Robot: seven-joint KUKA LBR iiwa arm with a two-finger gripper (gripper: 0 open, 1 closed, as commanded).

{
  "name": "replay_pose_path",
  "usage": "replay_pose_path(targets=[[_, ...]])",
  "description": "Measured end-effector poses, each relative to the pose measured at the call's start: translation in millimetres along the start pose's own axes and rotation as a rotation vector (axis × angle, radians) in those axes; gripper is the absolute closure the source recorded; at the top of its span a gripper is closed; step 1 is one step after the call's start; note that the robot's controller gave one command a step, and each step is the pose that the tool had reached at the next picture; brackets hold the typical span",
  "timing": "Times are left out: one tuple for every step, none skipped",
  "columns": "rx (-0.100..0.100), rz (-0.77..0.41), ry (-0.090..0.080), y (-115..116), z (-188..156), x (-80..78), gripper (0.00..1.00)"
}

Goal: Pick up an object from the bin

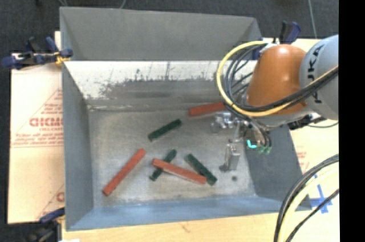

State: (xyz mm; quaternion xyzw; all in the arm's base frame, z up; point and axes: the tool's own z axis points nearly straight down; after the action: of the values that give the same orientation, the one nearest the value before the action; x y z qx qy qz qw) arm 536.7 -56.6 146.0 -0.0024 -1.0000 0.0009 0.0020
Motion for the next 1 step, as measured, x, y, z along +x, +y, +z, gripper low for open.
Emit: replay_pose_path(targets=[[-0.002,-0.056,0.003,40.7,68.4,48.0,0.0]])
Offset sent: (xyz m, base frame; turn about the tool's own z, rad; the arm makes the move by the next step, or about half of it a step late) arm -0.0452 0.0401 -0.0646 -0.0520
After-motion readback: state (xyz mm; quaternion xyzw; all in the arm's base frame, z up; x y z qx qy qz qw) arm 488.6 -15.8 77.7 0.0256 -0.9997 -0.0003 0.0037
